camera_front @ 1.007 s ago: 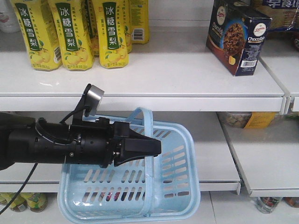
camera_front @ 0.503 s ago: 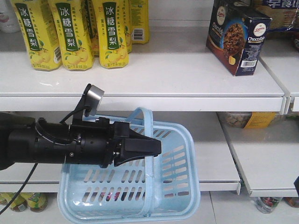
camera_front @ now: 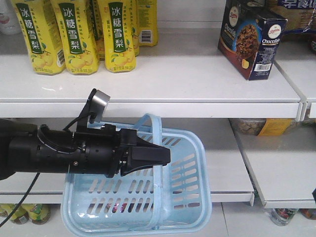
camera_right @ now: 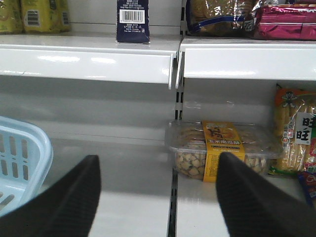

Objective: Left arm holds basket, right arm returns cookies
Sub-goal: 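Withdraw the right gripper from the shelf, keeping the basket held, then swing the left gripper with the basket away from the shelf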

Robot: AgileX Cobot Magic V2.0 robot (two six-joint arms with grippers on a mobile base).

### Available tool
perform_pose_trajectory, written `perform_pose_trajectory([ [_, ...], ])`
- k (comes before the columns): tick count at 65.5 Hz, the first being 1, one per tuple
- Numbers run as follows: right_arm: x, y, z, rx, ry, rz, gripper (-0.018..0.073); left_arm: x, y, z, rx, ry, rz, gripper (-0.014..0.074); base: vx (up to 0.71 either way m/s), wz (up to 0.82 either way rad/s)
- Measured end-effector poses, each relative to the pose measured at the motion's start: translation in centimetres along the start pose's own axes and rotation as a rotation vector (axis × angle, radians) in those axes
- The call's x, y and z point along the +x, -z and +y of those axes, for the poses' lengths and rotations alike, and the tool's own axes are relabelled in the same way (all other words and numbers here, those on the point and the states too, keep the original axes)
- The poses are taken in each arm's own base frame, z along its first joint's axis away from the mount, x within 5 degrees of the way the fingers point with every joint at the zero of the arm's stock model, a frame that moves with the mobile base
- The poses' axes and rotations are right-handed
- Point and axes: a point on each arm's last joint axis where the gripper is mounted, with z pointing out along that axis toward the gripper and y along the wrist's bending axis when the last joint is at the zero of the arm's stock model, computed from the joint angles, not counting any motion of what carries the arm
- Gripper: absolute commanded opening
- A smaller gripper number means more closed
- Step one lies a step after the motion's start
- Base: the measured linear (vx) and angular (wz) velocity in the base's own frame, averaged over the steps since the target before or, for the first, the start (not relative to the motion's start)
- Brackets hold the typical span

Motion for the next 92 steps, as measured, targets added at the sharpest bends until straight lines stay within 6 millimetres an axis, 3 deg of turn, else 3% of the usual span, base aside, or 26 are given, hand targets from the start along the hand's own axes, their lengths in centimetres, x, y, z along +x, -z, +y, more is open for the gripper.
perform_pose_trajectory([
  [10, 0.0, 0.0, 0.0, 0.0, 0.0, -0.001, -0.0018, 0.0, 0.0, 0.0, 0.0, 0.0, 0.0, -0.0003, 0.0, 0.0],
  [69, 0.0, 0.0, 0.0, 0.0, -0.004, -0.001, -0.0011, 0.1, 0.0, -0.1, -0.011, -0.006, -0.011, -0.0003, 0.0, 0.0],
  [78, 0.0, 0.0, 0.0, 0.0, -0.004, -0.001, -0.0011, 1.9, 1.1, -0.8, -0.002, -0.01, -0.02, -0.0003, 0.0, 0.0],
  [92, 0.0, 0.0, 0.0, 0.0, -0.004, -0.001, -0.0011, 6.5, 3.7, -0.9, -0.019, -0.015, -0.027, -0.0003, 0.0, 0.0],
])
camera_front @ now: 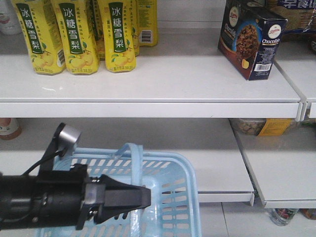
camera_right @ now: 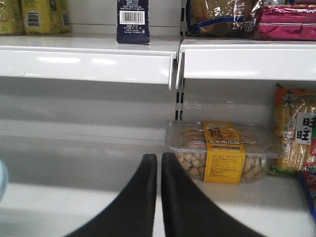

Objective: Left arm holds basket, right arm returns cookies
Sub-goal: 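Swing the left gripper with the basket away from the shelf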

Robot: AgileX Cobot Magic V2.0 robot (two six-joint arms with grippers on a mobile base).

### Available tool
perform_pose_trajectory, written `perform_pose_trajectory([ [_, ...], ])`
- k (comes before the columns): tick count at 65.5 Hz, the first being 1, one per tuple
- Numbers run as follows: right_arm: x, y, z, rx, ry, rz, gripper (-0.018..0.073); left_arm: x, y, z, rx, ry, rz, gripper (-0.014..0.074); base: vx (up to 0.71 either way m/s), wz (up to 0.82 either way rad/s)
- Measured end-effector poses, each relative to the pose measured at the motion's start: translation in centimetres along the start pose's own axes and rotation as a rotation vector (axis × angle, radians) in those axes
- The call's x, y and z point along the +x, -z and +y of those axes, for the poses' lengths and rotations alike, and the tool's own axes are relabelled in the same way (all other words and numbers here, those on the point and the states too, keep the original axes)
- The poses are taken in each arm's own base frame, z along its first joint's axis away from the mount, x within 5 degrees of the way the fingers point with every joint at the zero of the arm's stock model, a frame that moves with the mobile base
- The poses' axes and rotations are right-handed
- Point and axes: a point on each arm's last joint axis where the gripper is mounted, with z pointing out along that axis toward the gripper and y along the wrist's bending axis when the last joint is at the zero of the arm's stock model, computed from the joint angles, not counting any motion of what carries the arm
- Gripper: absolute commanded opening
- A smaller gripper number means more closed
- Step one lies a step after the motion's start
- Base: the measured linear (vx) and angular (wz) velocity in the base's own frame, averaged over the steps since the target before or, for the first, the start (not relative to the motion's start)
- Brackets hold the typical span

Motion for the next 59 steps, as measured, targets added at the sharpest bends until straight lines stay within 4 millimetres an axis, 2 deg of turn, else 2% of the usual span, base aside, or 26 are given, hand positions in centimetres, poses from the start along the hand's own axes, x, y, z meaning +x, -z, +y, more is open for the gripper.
perform_pose_trajectory([
  [13, 0.0, 0.0, 0.0, 0.0, 0.0, 0.0, -0.0011, 3.5, 3.4, 1.3, -0.146, -0.081, -0.142, -0.0003, 0.0, 0.0],
  [29, 0.0, 0.0, 0.0, 0.0, 0.0, 0.0, -0.0011, 7.6, 8.0, 3.5, -0.418, -0.531, -0.26, -0.0003, 0.0, 0.0],
  [35, 0.0, 0.0, 0.0, 0.0, 0.0, 0.0, -0.0011, 8.5, 9.2, 4.6, -0.5, -0.611, -0.339, -0.0003, 0.0, 0.0],
  [41, 0.0, 0.0, 0.0, 0.0, 0.0, 0.0, -0.0011, 9.2, 10.2, 6.0, -0.561, -0.62, -0.445, -0.0003, 0.0, 0.0],
  [51, 0.0, 0.0, 0.0, 0.0, 0.0, 0.0, -0.0011, 10.2, 11.3, 8.2, -0.669, -0.709, -0.568, -0.0003, 0.0, 0.0],
  [59, 0.0, 0.0, 0.0, 0.0, 0.0, 0.0, -0.0011, 10.4, 12.2, 8.9, -0.785, -0.764, -0.626, -0.0003, 0.0, 0.0],
])
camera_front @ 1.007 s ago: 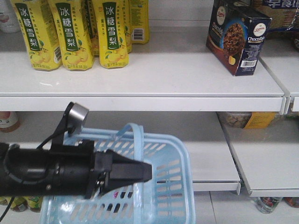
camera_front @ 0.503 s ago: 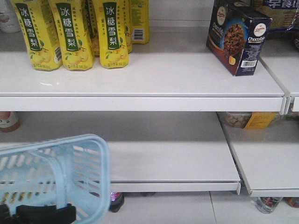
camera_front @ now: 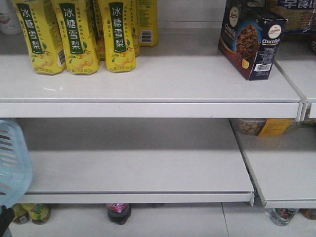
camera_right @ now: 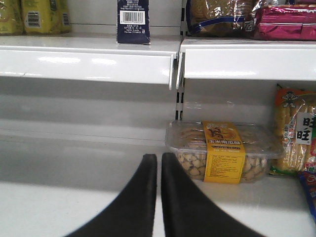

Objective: Left arm holds basket, right arm returns cookies

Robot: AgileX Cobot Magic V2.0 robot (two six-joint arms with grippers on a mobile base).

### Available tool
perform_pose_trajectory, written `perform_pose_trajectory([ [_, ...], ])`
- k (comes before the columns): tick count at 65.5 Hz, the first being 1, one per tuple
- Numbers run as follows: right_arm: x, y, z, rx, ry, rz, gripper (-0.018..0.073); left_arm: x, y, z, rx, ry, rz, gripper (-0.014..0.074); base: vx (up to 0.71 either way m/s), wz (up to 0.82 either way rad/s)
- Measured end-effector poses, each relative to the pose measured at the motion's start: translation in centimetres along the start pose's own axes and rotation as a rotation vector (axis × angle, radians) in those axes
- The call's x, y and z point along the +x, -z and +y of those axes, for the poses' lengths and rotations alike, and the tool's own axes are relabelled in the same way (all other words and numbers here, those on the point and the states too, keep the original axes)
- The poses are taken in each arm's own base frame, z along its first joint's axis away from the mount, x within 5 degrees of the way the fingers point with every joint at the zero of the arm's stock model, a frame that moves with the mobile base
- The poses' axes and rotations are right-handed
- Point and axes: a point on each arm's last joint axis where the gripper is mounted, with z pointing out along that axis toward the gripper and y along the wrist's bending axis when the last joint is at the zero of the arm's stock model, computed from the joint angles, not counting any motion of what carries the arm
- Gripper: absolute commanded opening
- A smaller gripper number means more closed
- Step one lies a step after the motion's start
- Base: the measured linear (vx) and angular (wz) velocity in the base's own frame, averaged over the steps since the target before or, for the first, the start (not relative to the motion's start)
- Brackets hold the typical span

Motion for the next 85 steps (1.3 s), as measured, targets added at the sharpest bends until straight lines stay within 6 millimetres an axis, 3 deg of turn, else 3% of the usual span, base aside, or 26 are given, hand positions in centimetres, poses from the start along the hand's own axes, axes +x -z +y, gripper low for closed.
perform_pose_trajectory([
  [13, 0.0, 0.0, 0.0, 0.0, 0.0, 0.0, -0.0011, 0.3, 0.9, 1.0, -0.162, 0.001, -0.03, -0.0003, 0.0, 0.0],
  [45, 0.0, 0.0, 0.0, 0.0, 0.0, 0.0, -0.0011, 0.4, 1.8, 1.9, -0.313, 0.116, -0.092, -0.0003, 0.0, 0.0],
  [85, 0.0, 0.0, 0.0, 0.0, 0.0, 0.0, -0.0011, 0.4, 1.9, 2.2, -0.36, 0.126, -0.097, -0.0003, 0.0, 0.0],
])
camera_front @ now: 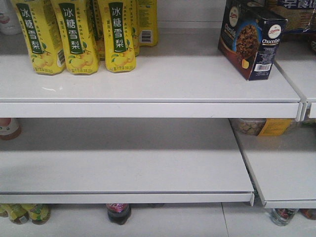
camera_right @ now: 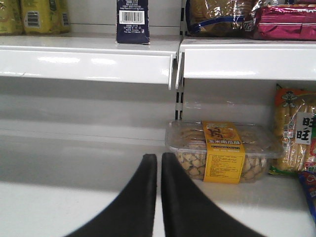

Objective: Left arm holds basket, right arm returns cookies

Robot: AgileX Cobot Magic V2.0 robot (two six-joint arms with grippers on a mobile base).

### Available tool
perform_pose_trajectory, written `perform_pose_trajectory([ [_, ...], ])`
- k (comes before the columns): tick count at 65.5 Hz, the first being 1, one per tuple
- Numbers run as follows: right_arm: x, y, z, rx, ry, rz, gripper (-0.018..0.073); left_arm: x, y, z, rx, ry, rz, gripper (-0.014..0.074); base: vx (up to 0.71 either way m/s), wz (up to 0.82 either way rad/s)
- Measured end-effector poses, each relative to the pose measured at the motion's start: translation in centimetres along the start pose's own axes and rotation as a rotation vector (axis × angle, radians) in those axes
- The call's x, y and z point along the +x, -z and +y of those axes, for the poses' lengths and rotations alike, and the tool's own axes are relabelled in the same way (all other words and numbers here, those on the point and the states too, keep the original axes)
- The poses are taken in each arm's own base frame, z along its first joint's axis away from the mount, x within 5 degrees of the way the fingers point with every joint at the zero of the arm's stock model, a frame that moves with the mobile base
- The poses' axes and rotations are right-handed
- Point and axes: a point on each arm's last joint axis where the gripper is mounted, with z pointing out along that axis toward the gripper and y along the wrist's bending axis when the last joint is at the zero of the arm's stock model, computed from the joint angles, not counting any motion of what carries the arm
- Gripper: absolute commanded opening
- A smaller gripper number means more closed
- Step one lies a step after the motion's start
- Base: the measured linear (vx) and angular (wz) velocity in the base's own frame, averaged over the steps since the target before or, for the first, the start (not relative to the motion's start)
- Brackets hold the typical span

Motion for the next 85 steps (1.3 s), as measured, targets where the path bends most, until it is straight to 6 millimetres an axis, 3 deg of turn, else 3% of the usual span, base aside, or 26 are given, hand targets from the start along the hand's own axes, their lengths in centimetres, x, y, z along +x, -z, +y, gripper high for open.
perform_pose_trajectory([
  [49, 0.0, 0.0, 0.0, 0.0, 0.0, 0.0, -0.0011, 0.0, 0.0, 0.0, 0.0, -0.001, 0.0, -0.0003, 0.0, 0.0],
  [68, 2.6, -0.1, -0.1, 0.008, 0.05, -0.003, -0.0011, 0.0, 0.0, 0.0, 0.0, -0.001, 0.0, -0.0003, 0.0, 0.0],
  [85, 2.4, 0.1, -0.1, 0.01, 0.05, -0.044, -0.0011, 0.0, 0.0, 0.0, 0.0, -0.001, 0.001, -0.0003, 0.0, 0.0],
])
